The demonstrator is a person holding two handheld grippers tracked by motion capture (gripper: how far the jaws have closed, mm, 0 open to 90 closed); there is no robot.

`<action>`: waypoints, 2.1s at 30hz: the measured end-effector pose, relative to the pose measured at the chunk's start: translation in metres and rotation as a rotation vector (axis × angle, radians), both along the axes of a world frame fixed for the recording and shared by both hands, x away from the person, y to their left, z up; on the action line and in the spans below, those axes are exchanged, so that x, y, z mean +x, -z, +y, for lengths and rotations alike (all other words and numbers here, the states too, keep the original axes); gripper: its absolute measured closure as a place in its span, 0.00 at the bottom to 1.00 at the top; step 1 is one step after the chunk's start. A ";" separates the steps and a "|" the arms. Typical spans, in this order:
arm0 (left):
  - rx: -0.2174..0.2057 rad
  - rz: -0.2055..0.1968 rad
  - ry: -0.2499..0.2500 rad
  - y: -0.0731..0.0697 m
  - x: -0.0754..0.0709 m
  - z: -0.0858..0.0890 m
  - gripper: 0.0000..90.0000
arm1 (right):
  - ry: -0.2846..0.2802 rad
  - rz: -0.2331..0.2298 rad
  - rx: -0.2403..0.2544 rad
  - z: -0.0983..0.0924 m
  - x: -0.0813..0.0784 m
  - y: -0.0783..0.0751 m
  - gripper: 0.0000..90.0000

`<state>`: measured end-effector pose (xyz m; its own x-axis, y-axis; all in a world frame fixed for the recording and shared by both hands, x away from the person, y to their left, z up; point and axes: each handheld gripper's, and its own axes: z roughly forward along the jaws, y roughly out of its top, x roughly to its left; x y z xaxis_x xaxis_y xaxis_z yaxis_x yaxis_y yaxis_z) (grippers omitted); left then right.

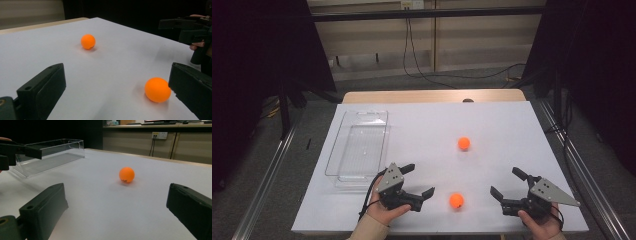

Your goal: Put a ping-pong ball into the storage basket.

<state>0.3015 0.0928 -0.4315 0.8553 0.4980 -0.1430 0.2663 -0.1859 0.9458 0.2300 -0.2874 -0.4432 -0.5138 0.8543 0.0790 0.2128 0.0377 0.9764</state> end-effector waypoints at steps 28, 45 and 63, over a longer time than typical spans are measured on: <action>0.048 0.041 0.048 0.004 0.001 -0.020 0.01 | 0.001 -0.002 0.003 -0.001 0.001 0.000 0.02; 0.060 0.046 0.075 0.003 -0.001 -0.029 0.02 | 0.002 -0.005 0.002 -0.001 0.002 0.000 0.02; 0.089 0.055 0.107 0.004 -0.003 -0.041 0.02 | 0.001 -0.003 0.003 -0.001 0.002 0.000 0.02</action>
